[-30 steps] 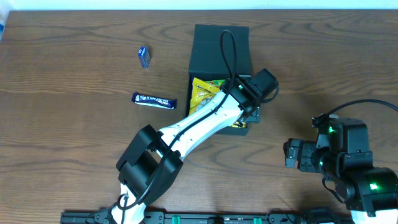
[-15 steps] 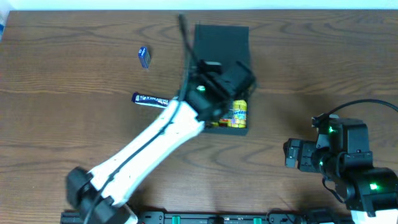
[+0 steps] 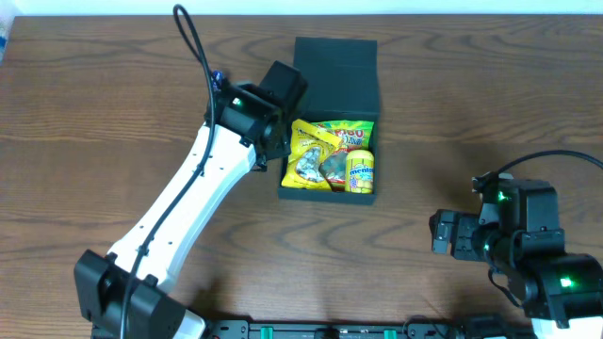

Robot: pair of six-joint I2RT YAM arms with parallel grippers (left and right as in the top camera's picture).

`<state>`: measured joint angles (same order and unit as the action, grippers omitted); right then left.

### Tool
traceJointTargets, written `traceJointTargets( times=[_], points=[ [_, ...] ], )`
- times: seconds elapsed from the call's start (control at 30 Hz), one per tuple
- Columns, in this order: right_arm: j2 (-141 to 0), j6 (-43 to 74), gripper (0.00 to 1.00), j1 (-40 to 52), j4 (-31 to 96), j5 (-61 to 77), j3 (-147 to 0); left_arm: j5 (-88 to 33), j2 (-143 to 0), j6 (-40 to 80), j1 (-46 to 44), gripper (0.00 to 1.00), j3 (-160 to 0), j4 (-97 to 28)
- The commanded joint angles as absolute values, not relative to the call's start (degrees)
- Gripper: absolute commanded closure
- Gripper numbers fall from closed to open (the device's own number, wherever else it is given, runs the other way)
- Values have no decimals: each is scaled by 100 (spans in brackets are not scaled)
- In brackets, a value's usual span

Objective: Pack container
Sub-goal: 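Release the Mentos bottle and move the left gripper to the Dairy Milk bar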

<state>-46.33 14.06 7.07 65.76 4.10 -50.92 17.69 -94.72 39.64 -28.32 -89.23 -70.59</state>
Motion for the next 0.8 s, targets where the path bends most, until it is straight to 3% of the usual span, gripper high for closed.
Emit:
traceJointTargets(
  times=[0.0,0.27,0.77],
  points=[
    [-4598,1474,1,661,6576,410,-5089,947,-9459,4733,-2528,3,-8405,-6853],
    [-4598,1474,1,661,6576,410,-5089,-172,-9570,6429,-1935,0,-7782,-5546],
    [-4598,1474,1,661,6576,410,-5089,-753,-10748,6993,-1208,12,-7782,-4521]
  ],
)
